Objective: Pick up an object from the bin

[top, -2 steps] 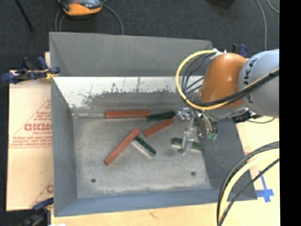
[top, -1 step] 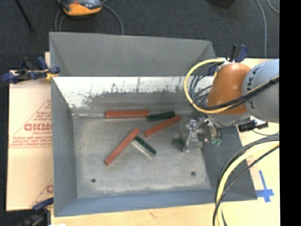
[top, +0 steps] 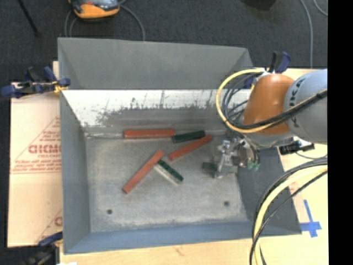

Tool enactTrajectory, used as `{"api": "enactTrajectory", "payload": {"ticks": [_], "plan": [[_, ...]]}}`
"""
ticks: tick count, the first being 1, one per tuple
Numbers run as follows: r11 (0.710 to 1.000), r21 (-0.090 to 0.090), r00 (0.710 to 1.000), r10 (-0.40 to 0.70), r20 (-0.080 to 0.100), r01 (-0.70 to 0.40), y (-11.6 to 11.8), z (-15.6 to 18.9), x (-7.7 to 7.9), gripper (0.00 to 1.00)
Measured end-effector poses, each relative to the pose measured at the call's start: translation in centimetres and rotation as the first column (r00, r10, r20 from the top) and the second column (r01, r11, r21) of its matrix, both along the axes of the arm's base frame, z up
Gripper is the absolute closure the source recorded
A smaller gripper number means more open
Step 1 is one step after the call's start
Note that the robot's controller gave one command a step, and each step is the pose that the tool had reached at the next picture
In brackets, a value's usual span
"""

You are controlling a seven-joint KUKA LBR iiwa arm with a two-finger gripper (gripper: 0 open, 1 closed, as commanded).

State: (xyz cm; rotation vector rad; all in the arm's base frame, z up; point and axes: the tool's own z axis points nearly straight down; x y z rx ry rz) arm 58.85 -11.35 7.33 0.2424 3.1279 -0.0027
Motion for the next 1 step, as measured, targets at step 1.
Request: {"api": "enactTrajectory", "payload": {"ticks": [1], "plan": [[0.999,0.002,0.999,-0.032,0.003,0.032,4.0,15.11,5.54,1.0]]}}
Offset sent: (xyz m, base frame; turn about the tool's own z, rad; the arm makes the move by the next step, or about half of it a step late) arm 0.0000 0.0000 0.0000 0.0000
